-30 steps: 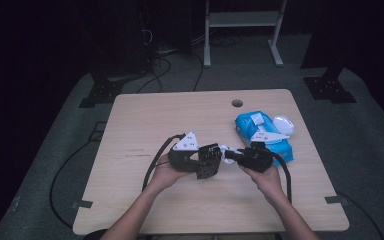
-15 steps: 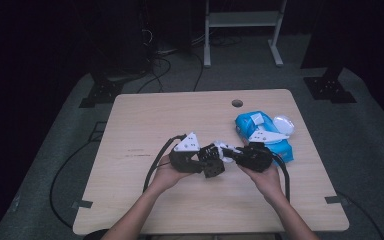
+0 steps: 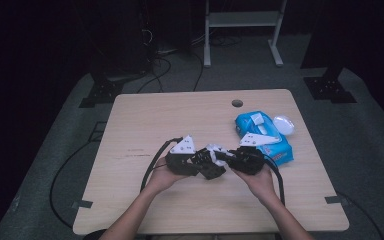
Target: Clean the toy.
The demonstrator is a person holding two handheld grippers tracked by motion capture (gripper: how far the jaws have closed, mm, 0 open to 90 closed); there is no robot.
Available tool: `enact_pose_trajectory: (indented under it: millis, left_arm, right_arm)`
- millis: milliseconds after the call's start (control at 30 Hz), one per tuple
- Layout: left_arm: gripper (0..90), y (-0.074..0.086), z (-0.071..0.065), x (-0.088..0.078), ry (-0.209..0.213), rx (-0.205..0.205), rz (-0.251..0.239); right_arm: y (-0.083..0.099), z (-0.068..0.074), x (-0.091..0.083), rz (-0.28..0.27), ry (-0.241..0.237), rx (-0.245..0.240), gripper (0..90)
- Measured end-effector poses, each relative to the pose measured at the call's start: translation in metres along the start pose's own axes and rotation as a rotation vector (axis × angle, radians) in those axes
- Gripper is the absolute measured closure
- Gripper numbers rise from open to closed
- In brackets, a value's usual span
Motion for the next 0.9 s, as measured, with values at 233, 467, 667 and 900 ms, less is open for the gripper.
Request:
enact_pose_trajectory:
  millis: [233, 467, 667, 900]
  left_arm:
    - [56.9, 0.008, 0.003, -0.005, 0.024, -0.003, 0.01]
    - [57.9, 0.026, -0.001, 0.008, 0.025, 0.023, 0.13]
    - [58.8, 0.039, 0.001, 0.019, 0.034, 0.001, 0.171]
    - [58.7, 0.054, 0.005, 0.021, 0.047, -0.03, 0.21]
  right_arm:
    - [0.002, 0.005, 0.007, 0.002, 0.009, -0.025, 83.7]
    - [0.008, 0.013, 0.014, 0.04, 0.01, -0.061, 83.7]
    - [0.019, 0.006, 0.021, 0.083, 0.037, -0.081, 83.7]
    - [0.03, -0.018, 0.02, 0.11, 0.073, -0.031, 83.6]
Point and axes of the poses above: each handheld gripper's, and its own axes: x roughly forward along the jaws, y roughly out of its underside, z roughly to its left, the point moved 7 cm from there along x, roughly forward along the jaws, and after that the axes turned 9 degrees about x, right-handed, at the moved point
